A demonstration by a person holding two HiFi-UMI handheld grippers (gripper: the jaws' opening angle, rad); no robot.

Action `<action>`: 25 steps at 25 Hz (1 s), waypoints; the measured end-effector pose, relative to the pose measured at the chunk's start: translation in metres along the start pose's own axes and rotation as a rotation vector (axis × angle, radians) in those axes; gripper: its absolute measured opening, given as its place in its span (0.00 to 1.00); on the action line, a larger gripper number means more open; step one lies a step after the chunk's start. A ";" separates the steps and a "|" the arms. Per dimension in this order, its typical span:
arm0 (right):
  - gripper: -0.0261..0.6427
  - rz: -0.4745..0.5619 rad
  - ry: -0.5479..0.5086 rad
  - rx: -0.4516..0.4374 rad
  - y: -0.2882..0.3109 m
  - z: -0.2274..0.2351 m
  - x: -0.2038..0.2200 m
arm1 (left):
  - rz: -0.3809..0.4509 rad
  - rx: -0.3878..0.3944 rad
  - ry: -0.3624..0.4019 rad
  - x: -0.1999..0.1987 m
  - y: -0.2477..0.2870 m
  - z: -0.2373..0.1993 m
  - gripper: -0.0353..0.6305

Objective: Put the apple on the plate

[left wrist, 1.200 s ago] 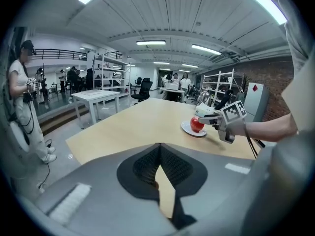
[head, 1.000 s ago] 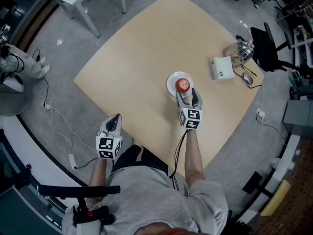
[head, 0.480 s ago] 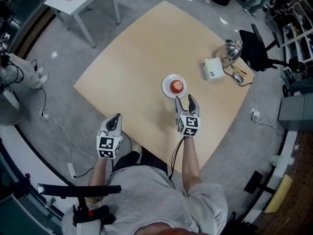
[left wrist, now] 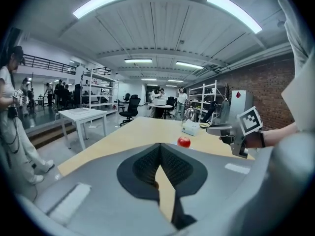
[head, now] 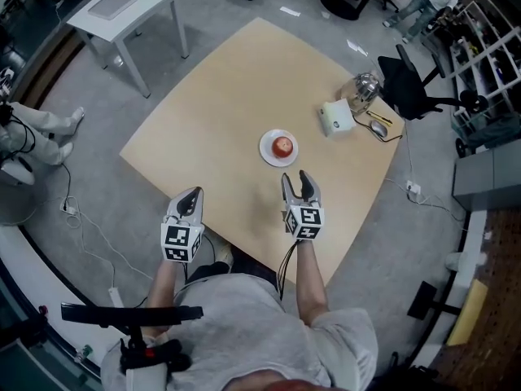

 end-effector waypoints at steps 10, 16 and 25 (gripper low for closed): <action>0.28 0.023 0.046 0.021 -0.032 -0.003 0.005 | 0.051 0.025 0.014 -0.013 0.002 0.001 0.08; 0.24 0.044 0.056 0.037 -0.054 -0.005 0.004 | 0.079 0.046 0.020 -0.019 0.001 0.007 0.08; 0.17 0.077 0.075 0.079 -0.069 0.001 0.007 | 0.106 0.082 0.031 -0.023 0.014 0.009 0.08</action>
Point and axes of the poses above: the fingertips, and each gripper's own axes: y forward along the fingers, z to its right, x out of its underside, the point moved 1 cm from there along -y, backward along the fingers, and after that the axes turned 6 degrees about -z, right-handed, at the moved point
